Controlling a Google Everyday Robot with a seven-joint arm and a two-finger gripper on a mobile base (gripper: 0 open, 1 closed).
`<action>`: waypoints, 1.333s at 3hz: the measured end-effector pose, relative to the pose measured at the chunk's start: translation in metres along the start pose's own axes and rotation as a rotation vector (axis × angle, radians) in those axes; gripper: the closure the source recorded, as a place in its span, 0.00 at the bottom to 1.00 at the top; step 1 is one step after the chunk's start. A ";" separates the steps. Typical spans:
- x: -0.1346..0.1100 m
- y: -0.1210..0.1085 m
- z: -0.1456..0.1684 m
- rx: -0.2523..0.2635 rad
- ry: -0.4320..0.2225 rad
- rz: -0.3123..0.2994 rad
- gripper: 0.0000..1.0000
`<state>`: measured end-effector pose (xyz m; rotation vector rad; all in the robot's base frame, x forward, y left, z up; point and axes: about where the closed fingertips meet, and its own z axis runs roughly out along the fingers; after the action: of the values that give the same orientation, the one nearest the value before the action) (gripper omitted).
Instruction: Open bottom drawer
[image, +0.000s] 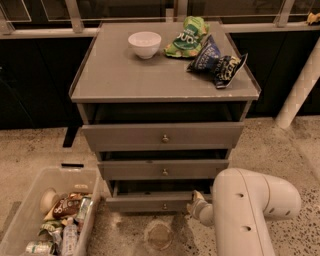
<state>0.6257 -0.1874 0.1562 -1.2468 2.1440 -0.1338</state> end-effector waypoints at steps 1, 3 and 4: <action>0.003 0.008 -0.003 -0.008 -0.003 -0.004 1.00; 0.004 0.016 -0.013 -0.018 -0.004 0.000 1.00; 0.003 0.016 -0.014 -0.018 -0.004 0.000 1.00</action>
Offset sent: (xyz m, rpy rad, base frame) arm -0.4213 0.0477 -0.1429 0.2488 0.2478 -0.0904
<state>0.6047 -0.1849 0.1597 -1.2563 2.1468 -0.1121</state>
